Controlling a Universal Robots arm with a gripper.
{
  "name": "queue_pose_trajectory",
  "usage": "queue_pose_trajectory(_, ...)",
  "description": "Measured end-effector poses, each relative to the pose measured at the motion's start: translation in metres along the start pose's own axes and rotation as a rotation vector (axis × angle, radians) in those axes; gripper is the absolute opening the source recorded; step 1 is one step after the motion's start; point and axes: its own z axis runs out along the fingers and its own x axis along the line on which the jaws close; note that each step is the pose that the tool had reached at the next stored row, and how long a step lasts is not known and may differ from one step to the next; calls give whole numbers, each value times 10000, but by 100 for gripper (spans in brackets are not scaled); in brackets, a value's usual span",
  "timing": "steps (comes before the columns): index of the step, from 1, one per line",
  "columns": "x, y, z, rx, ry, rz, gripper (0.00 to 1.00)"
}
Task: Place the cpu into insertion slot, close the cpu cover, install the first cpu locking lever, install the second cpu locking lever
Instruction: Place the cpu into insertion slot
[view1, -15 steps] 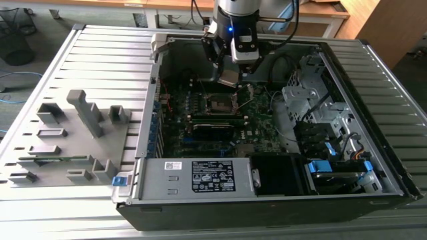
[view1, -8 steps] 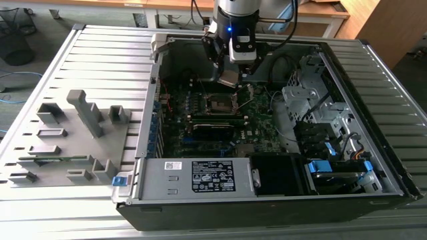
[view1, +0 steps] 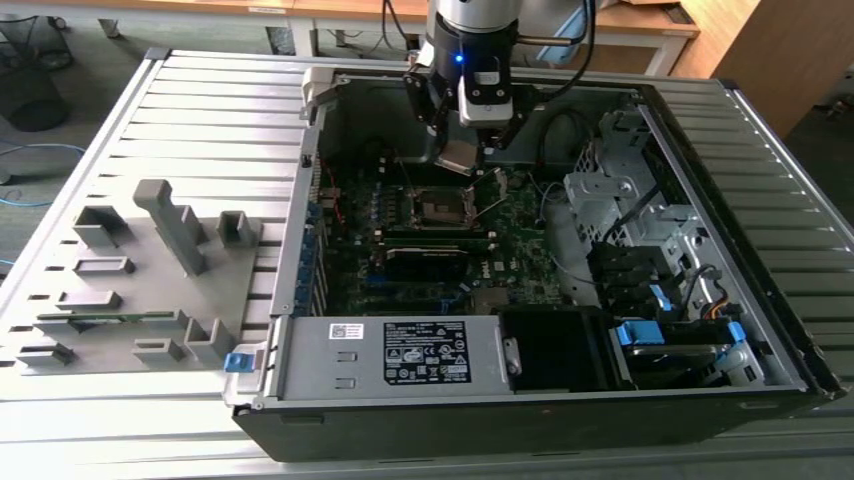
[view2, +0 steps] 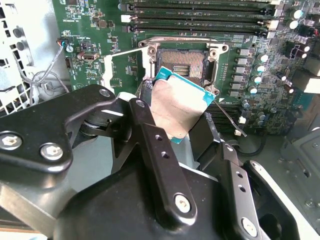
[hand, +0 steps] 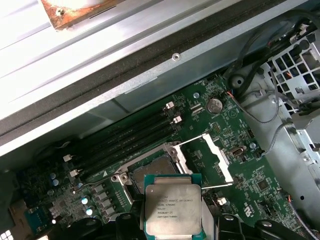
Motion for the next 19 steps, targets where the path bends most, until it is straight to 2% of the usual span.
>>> queue_pose_trajectory(5, 0, 0, 0, 2, -3, 34, 54)
queue_pose_trajectory(8, 0, 0, 3, 8, -19, 217, 54)
queue_pose_trajectory(19, 1, -2, 25, 56, -132, 1558, 54)
